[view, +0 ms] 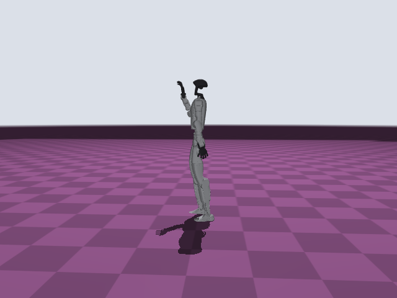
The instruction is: In place motions
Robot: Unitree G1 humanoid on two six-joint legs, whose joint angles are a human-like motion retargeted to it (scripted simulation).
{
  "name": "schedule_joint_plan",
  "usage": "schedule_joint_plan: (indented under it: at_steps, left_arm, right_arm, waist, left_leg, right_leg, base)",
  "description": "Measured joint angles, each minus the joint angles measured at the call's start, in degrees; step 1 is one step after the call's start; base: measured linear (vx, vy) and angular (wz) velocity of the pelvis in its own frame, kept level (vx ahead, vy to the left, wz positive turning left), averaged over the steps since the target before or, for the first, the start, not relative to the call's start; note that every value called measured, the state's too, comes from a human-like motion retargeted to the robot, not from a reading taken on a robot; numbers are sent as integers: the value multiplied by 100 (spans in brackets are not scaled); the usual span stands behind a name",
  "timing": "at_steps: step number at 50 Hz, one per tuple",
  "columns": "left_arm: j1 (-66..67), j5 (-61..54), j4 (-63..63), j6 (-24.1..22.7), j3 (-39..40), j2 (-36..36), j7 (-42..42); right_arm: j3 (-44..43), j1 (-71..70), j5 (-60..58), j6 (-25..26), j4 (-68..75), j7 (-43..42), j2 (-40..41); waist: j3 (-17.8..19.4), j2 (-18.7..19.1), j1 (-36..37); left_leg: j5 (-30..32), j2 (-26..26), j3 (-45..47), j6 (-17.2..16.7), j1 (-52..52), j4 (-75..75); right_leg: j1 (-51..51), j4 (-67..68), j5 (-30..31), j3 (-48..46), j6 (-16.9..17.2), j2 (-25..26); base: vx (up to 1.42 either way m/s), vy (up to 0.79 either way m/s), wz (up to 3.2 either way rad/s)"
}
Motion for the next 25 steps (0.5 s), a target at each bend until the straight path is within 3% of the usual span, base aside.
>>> schedule_joint_plan:
  at_steps: [5, 8, 11, 18, 22, 25]
  left_arm:
    - [-59, 5, -10, -1, -11, -4, -15]
    - [-106, 16, -74, -27, -62, -19, -21]
    - [-139, 30, -155, -56, -86, -30, -38]
    - [-173, -6, -174, -87, -117, -26, -3]
    - [-143, -31, -79, -81, -101, -3, 55]
    - [-112, -8, 10, -62, -83, 25, 101]
  right_arm:
    - [-20, -6, -1377, -1487, -1375, -941, -448]
    - [78, -114, -1215, -1665, -1550, -1246, -417]
    - [101, -232, -893, -1160, -1222, -990, -163]
    - [11, -569, -28, 902, 495, -600, 782]
    - [-134, -883, 827, 1340, 1521, -79, 1469]
    - [-273, -964, 1632, 1260, 1869, -69, 1803]
  waist:
    - [-19, 55, -38]
    - [-12, 56, -3]
    - [-38, 45, 8]
    - [-130, -6, -4]
    - [-182, -16, -37]
    - [-194, -18, -43]
  left_leg:
    - [-13, 39, 26, -21, 17, -7]
    - [-14, 49, 28, -28, 25, -5]
    - [-7, 48, 10, -31, -1, -5]
    - [16, 42, -103, -28, -99, 17]
    - [26, 46, -156, -22, -147, 31]
    - [31, 43, -183, -20, -167, 38]
  right_leg:
    - [-13, 4, -15, 30, -10, 41]
    - [-1, -2, -17, 30, -11, 50]
    - [-6, -3, -24, 1, -6, 42]
    - [20, -22, -47, -145, 16, 13]
    - [40, -34, -61, -214, 29, 6]
    - [52, -39, -72, -246, 35, 1]
  base:
    - [0, 0, 0]
    - [0, 0, 0]
    - [0, 0, 0]
    - [0, 0, 14]
    - [0, 0, 4]
    - [0, 0, 0]
